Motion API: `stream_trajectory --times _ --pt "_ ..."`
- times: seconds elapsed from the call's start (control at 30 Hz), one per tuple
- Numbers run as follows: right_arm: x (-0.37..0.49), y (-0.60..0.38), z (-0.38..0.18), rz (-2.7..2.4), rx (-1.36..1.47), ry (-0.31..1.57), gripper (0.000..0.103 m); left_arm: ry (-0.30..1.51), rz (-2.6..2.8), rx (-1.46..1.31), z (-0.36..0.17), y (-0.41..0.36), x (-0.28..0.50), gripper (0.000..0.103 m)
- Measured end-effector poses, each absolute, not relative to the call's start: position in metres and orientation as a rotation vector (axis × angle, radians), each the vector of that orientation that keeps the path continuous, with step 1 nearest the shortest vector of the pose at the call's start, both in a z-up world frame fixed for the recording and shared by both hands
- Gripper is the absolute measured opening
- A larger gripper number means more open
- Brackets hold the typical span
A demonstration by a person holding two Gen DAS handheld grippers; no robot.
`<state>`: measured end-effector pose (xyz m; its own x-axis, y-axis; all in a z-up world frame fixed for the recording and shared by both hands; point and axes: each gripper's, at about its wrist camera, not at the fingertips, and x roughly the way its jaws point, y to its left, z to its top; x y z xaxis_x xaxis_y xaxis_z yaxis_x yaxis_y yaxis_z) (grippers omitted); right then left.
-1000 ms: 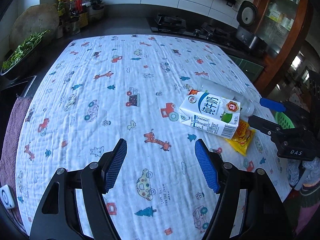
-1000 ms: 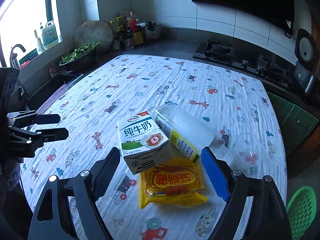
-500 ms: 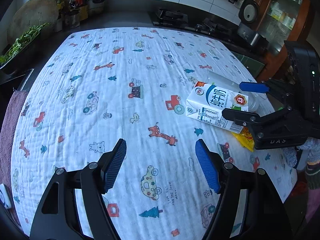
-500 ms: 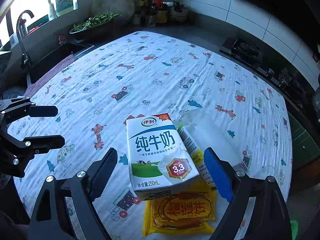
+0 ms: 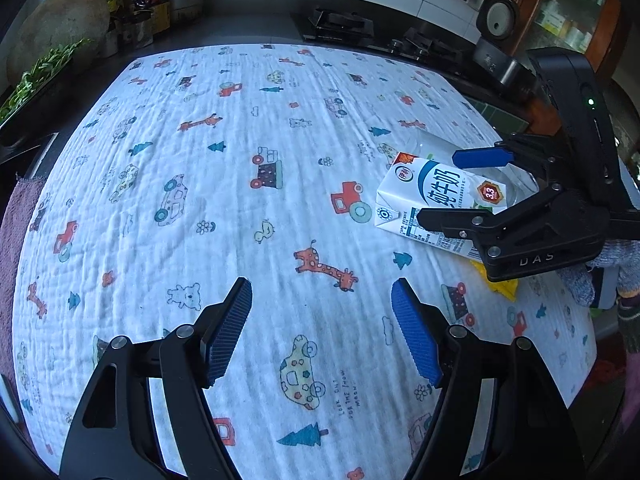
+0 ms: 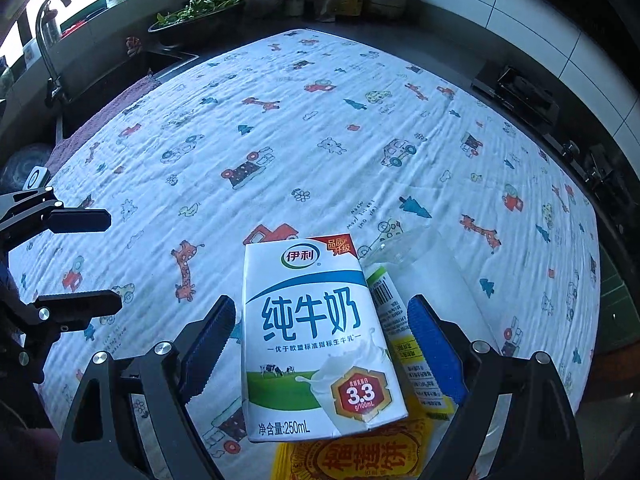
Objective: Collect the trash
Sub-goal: 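Grasp the white milk carton with the right tool, then lift the milk carton with right tool while left tool grasps the yellow snack bag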
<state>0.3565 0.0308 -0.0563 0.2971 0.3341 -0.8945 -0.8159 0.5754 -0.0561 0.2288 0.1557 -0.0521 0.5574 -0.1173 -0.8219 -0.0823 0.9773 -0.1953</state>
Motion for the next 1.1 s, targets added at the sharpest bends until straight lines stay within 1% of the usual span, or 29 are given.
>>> stream_trajectory --times 0.17,0.27,0.3,0.33,0.4,0.57,0.73,0.9,1.03,1.1 --pt "0.356 0.039 -0.066 0.828 -0.615 1.01 0.082 0.985 -0.024 -0.226 -0.054 0.157 0.23 0.072" --pt "0.358 0.041 -0.071 0.825 -0.611 1.019 0.078 0.985 -0.024 -0.226 -0.055 0.157 0.23 0.072" --pt "0.359 0.042 -0.073 0.82 -0.608 1.025 0.074 0.985 -0.024 -0.227 -0.055 0.157 0.23 0.072" --pt "0.359 0.042 -0.074 0.817 -0.606 1.028 0.069 0.986 -0.024 -0.228 -0.056 0.157 0.229 0.072" --pt "0.358 0.041 -0.075 0.812 -0.596 1.028 0.068 0.988 -0.026 -0.229 -0.057 0.156 0.23 0.072" --pt "0.354 0.032 -0.061 0.791 -0.548 0.989 0.066 0.986 -0.041 -0.225 -0.056 0.151 0.23 0.072" --pt "0.341 0.007 -0.034 0.8 -0.438 0.952 0.065 0.974 -0.072 -0.208 -0.051 0.138 0.229 0.072" --pt "0.323 -0.027 -0.01 0.754 -0.386 0.895 0.065 0.965 -0.136 -0.175 -0.046 0.113 0.23 0.072" --pt "0.314 -0.061 0.004 0.694 -0.344 0.859 0.065 0.955 -0.197 -0.136 -0.042 0.086 0.235 0.077" --pt "0.31 -0.079 0.01 0.664 -0.318 0.849 0.065 0.949 -0.231 -0.113 -0.039 0.071 0.24 0.077"
